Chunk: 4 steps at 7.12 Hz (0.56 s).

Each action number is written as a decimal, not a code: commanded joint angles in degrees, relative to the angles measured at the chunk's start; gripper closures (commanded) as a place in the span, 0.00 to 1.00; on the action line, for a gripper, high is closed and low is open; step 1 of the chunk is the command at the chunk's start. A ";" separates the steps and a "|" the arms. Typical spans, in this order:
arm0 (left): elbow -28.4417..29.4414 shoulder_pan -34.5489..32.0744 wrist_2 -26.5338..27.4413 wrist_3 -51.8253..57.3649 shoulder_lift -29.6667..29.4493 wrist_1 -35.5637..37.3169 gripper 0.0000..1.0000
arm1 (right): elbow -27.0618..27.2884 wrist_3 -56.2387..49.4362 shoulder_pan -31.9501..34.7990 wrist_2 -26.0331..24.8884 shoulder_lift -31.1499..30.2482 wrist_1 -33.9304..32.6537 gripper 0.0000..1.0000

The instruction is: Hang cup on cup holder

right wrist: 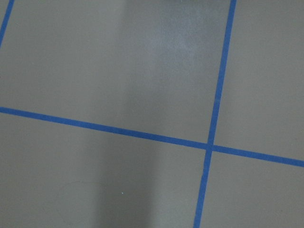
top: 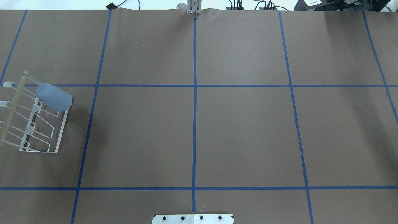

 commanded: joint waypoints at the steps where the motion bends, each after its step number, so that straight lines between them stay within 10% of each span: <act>1: -0.09 0.00 -0.62 0.00 0.09 -0.68 0.02 | 0.88 -3.94 0.53 -1.34 0.60 -6.51 0.00; 4: 0.34 0.09 0.07 0.00 0.18 -0.42 0.02 | 0.18 -3.06 0.53 -0.98 0.25 -6.60 0.00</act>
